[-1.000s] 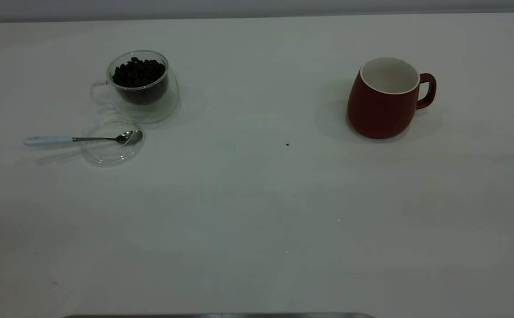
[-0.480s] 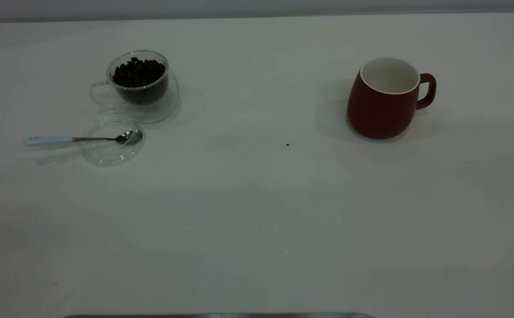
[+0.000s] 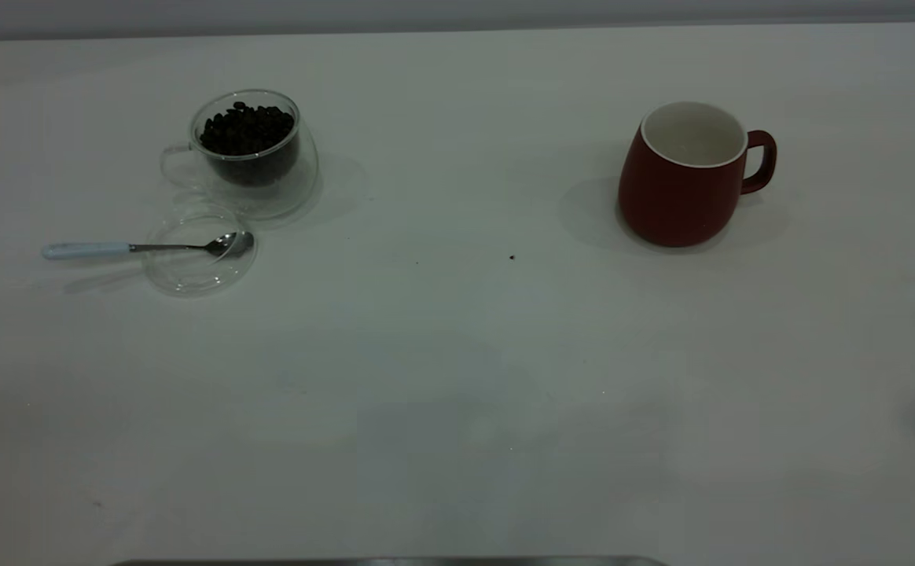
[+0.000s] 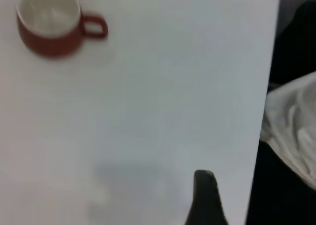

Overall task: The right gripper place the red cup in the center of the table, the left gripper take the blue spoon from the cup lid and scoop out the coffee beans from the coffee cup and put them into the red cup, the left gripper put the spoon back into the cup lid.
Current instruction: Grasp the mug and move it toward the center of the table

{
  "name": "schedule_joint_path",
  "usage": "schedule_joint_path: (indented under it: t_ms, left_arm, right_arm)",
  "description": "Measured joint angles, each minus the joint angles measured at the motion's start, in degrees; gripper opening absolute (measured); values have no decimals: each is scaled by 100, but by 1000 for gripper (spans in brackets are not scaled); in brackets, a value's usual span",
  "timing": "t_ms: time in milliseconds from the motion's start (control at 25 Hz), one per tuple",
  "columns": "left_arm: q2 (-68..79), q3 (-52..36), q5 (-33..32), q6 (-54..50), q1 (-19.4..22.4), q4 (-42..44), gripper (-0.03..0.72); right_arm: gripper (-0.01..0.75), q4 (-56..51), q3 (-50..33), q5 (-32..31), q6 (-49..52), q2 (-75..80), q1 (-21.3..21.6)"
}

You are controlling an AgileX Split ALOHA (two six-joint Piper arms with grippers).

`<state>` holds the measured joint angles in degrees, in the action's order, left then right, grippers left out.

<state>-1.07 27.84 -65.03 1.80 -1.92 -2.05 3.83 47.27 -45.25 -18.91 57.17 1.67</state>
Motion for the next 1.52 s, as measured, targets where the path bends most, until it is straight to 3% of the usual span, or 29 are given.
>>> schedule_joint_path:
  t_ms: [240,400,680,1160,1520]
  left_arm:
    - [0,0,0,-13,0,0,588]
    - [0,0,0,-7,0,0,588]
    - [0,0,0,-7,0,0,588]
    - [0,0,0,-7,0,0,588]
    - [0,0,0,-1,0,0,588]
  right_arm:
    - [587,84,220,1024,-1153,1937,0]
    - [587,95,301,1374,-1973,3024,0]
    - [587,120,675,2037,-2458,4495,-421]
    - [587,249,2329,2190,-2922,6637,-1012]
    - [587,270,3077,2236,-3017,7357,-1448]
